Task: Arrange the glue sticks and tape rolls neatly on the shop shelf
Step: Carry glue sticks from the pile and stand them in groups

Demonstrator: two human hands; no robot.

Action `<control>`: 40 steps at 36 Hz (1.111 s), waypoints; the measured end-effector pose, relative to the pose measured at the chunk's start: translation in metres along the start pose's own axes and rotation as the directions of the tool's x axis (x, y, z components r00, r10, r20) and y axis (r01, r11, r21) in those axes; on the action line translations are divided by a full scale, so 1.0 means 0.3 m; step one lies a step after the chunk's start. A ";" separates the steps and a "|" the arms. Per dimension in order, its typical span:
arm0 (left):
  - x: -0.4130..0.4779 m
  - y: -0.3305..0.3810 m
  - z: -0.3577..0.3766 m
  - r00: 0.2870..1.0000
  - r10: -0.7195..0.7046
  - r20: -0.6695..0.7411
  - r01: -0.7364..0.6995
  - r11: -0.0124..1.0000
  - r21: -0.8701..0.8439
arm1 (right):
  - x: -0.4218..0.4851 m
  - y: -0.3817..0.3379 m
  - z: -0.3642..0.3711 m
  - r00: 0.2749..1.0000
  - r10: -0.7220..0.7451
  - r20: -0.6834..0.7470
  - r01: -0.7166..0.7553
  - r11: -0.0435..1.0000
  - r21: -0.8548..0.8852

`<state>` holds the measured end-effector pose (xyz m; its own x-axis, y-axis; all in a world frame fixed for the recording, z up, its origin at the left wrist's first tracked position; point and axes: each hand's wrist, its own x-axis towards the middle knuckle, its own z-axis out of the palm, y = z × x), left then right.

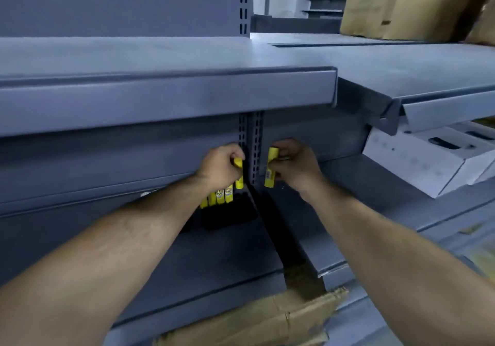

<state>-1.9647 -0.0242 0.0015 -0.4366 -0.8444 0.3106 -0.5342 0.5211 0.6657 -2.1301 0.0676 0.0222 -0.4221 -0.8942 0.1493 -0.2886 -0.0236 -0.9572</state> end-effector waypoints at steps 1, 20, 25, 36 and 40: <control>0.002 -0.002 0.006 1.000 -0.007 0.001 0.007 1.000 0.017 | 0.011 0.002 -0.007 1.000 -0.001 0.016 0.001 1.000 0.010; -0.022 0.023 0.016 0.980 -0.169 0.106 0.137 0.956 0.261 | 0.108 0.031 0.002 0.980 -0.001 0.200 0.002 1.000 -0.004; -0.012 0.020 0.015 0.979 -0.178 0.101 0.140 0.942 0.306 | 0.115 0.021 -0.003 0.977 -0.018 0.211 0.019 1.000 -0.004; -0.018 0.013 0.015 0.984 -0.142 0.112 0.095 0.932 0.349 | 0.130 0.008 -0.003 0.978 -0.016 0.210 0.004 0.998 0.056; -0.015 0.011 0.020 0.982 -0.140 0.125 0.087 0.930 0.357 | 0.130 0.012 0.002 0.978 -0.021 0.205 0.010 0.999 0.054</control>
<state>-1.9688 -0.0179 -0.0017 -0.4445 -0.8868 0.1267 -0.7935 0.4554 0.4036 -2.1470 0.0323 0.0244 -0.2306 -0.9663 0.1148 -0.2460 -0.0563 -0.9676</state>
